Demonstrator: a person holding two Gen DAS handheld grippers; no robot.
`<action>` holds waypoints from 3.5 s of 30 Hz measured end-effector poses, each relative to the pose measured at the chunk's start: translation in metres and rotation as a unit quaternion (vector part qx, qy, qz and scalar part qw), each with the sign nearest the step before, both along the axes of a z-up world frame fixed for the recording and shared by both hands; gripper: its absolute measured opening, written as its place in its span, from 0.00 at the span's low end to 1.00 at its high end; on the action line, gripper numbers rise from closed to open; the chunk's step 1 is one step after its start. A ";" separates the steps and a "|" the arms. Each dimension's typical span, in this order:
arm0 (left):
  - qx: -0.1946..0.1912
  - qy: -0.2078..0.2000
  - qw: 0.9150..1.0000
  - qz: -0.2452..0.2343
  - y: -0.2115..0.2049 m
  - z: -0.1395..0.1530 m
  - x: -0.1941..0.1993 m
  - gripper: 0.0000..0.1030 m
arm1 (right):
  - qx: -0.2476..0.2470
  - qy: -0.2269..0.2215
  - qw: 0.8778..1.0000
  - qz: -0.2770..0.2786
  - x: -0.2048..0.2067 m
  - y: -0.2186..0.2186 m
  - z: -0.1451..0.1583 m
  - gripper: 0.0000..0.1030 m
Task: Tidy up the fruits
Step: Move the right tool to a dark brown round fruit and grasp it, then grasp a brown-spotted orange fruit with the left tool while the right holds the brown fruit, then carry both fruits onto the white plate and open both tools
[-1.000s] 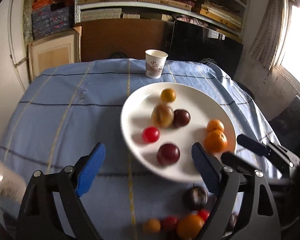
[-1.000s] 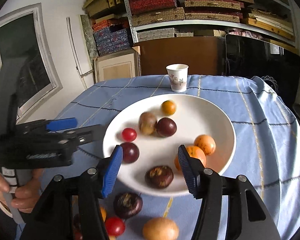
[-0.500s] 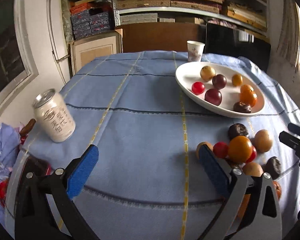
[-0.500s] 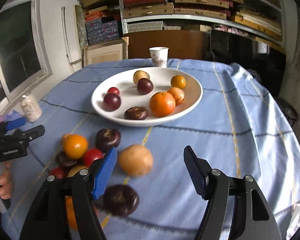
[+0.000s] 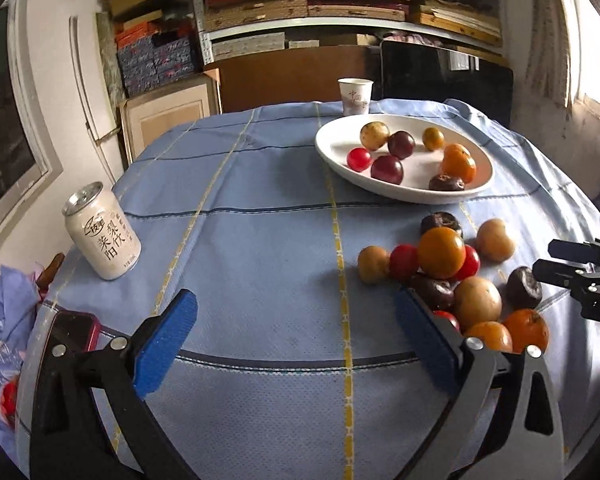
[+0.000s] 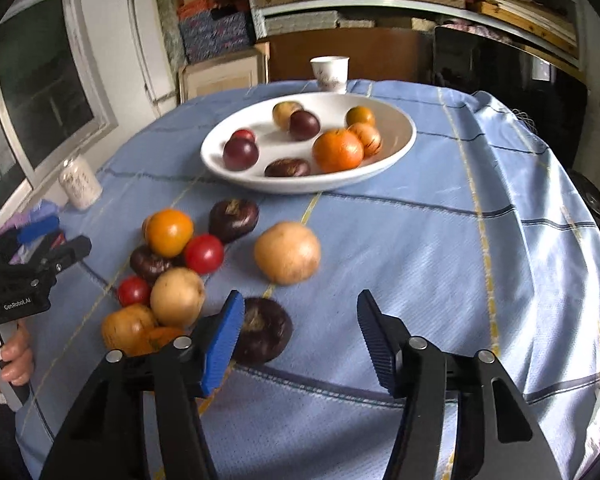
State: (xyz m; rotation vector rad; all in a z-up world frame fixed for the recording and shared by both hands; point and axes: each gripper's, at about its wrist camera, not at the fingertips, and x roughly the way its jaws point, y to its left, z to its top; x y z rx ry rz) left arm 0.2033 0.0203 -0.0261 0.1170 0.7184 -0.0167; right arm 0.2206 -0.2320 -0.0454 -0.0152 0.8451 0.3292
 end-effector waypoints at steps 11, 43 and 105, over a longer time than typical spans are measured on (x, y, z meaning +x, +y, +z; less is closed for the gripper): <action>-0.076 0.041 0.996 -0.015 0.013 -0.005 0.005 0.95 | -0.025 0.009 0.999 0.037 -0.008 0.018 -0.006 0.57; -0.048 0.035 0.998 -0.009 0.007 -0.007 0.001 0.95 | -0.009 0.034 0.998 0.051 0.000 0.020 -0.013 0.43; -0.075 0.097 0.962 -0.244 -0.065 -0.024 -0.016 0.41 | 0.011 0.028 0.999 -0.015 0.003 -0.008 -0.006 0.42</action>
